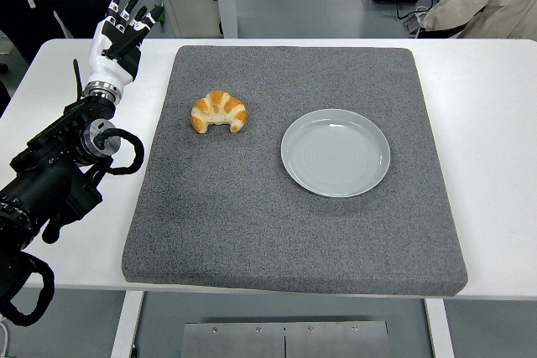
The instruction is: Place the bread on the plate
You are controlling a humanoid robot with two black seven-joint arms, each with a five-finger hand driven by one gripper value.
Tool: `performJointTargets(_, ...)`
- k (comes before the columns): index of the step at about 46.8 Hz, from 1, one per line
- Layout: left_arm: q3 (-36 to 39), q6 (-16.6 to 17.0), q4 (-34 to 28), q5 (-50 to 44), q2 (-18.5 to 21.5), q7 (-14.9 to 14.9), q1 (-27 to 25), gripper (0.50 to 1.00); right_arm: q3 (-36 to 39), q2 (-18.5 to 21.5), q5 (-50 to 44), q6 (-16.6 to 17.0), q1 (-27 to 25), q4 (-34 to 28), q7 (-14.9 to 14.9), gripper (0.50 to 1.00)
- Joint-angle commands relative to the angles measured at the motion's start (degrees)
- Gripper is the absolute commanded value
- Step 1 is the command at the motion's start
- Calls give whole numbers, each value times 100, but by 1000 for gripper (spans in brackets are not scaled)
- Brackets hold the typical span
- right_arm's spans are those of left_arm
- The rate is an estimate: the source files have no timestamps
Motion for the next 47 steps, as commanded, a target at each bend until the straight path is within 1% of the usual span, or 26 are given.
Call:
performJointTargets(1, 0, -9, -2, 1, 0, 1, 0, 969, 0, 0, 0, 7, 0, 0, 0, 1000)
performJointTargets(19, 9, 0, -2, 9, -9, -17, -9, 969, 0, 0, 0, -1, 0, 0, 0, 1000)
performJointTargets(29, 88, 8, -2, 18, -9, 53, -88, 969, 0, 0, 0, 7, 0, 0, 0, 1000)
performJointTargets(33, 97, 8, -2, 18, 0, 124, -167, 969, 0, 0, 0, -1, 0, 0, 0, 1000)
performJointTargets(47, 123, -9, -2, 88, 53, 141, -185, 969, 0, 0, 0, 7, 0, 0, 0, 1000)
